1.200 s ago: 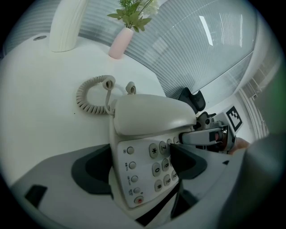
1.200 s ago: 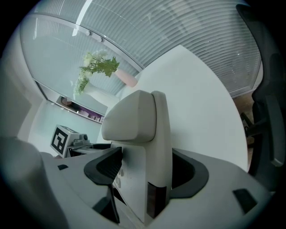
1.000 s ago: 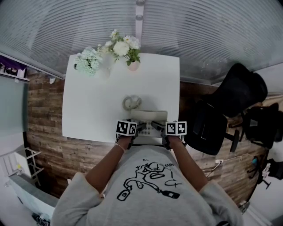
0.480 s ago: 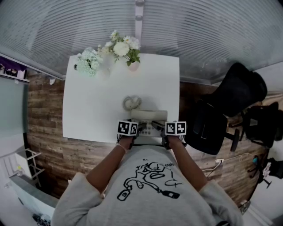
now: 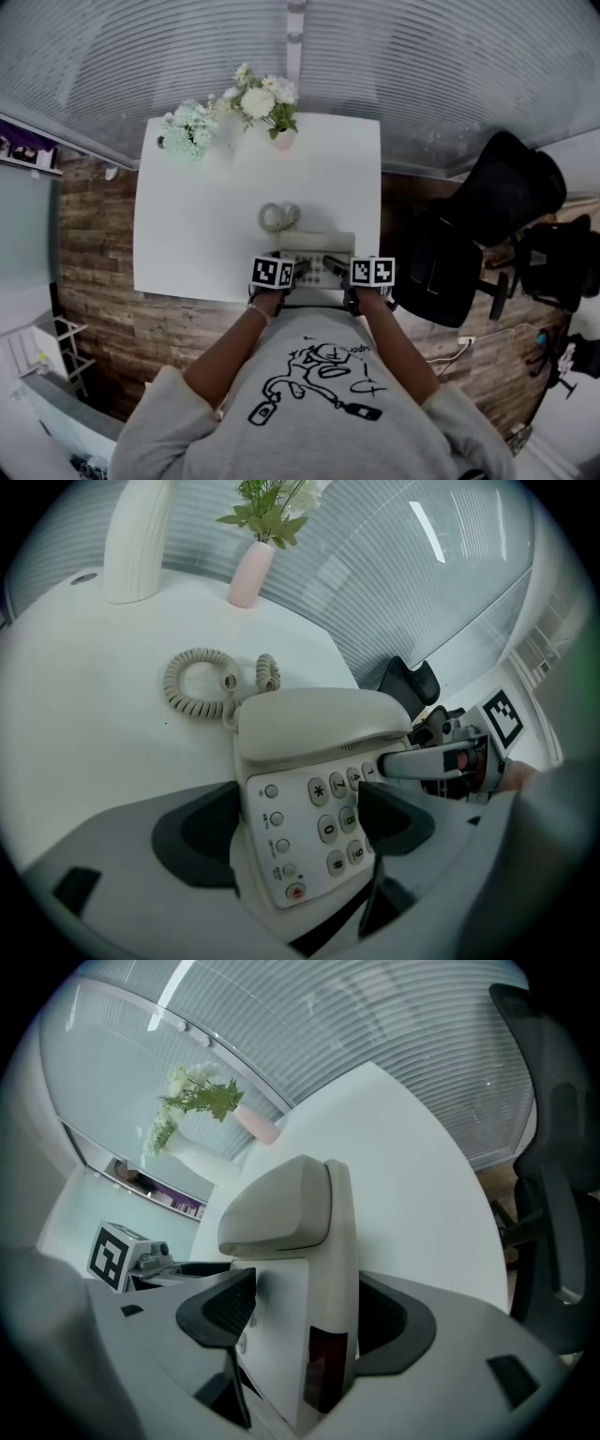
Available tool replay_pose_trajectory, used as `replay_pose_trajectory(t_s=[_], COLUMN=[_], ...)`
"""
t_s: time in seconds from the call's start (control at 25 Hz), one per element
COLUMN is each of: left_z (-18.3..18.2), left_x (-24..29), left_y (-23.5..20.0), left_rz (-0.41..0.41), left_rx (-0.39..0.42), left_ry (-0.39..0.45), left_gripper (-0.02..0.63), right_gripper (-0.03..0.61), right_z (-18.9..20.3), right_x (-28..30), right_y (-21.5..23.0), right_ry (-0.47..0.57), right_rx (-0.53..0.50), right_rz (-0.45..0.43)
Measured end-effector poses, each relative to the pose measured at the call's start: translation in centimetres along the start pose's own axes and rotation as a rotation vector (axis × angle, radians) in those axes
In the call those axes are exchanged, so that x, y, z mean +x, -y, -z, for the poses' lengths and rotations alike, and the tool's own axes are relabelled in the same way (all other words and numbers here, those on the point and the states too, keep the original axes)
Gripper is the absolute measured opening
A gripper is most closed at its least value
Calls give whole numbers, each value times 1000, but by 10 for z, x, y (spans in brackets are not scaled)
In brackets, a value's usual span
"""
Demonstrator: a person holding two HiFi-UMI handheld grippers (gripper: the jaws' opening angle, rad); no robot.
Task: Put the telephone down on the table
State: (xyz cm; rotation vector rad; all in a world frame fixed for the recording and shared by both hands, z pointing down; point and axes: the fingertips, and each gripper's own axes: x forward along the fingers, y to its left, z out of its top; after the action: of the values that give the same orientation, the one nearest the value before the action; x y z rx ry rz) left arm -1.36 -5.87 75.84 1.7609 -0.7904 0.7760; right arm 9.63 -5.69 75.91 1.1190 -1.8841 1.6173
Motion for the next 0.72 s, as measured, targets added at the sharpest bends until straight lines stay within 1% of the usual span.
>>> replay_pose_trajectory(t_s=[0.16,0.4,0.56,0.64,0.72], left_z=[0,1,-6,-12,-19], left_x=[-4,-18,-36,-47,-58], left_y=[0,2,14,22,28], left_rz=[6,14,49,66,69], left_rx=[10,17,22,38,62], left_ry=[6,32,88,127,160], left_gripper=[400,400,386,353,340], right_gripper=[321,321,318,300,277], right_z=[-1,-9,-12,-14,-17], right_x=[-6,-25,-41,-50,-60], right_y=[1,6,7,3,-4], right_ry=[6,41,65,82,107], right_rx=[-45,-153,-208,-239,-271], right_rz=[33,108,155,167,178])
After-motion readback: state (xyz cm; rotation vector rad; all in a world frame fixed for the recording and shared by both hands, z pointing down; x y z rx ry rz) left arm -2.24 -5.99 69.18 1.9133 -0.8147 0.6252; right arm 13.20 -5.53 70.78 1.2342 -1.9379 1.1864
